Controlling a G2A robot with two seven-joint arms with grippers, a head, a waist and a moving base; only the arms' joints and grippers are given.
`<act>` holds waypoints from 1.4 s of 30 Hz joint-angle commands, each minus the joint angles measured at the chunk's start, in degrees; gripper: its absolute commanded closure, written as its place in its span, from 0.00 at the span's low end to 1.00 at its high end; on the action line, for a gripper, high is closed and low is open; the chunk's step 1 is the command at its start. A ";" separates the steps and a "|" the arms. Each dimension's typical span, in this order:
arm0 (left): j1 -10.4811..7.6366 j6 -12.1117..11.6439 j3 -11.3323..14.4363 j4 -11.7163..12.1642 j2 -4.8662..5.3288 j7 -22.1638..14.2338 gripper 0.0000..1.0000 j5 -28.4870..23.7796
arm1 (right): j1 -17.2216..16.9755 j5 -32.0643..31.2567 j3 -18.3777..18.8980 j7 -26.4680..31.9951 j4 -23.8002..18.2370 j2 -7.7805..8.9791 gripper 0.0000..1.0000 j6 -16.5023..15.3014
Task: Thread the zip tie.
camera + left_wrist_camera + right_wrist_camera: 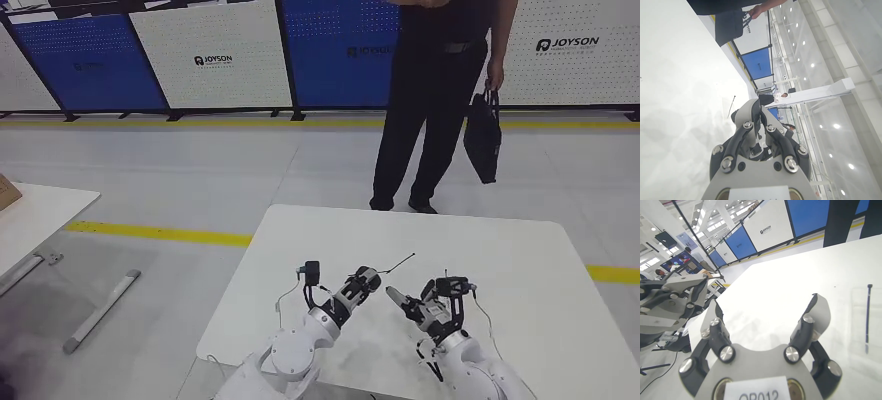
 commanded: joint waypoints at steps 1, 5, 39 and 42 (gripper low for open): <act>-0.02 -0.04 -0.02 0.00 0.00 -0.03 1.00 0.08 | 0.84 -0.28 -0.60 1.29 0.48 -0.13 0.00 0.71; -0.10 -0.08 -0.06 0.09 -0.03 0.33 1.00 0.06 | 1.07 -0.16 -0.79 1.44 0.55 -0.18 0.00 0.73; -1.61 0.38 1.71 1.63 -0.33 -0.75 1.00 2.07 | 1.47 1.60 -0.48 3.16 -0.90 0.06 0.68 -3.71; -1.68 0.52 1.88 1.87 -0.34 -0.98 1.00 2.32 | 1.40 1.39 -0.50 2.63 -1.04 0.06 0.71 -3.75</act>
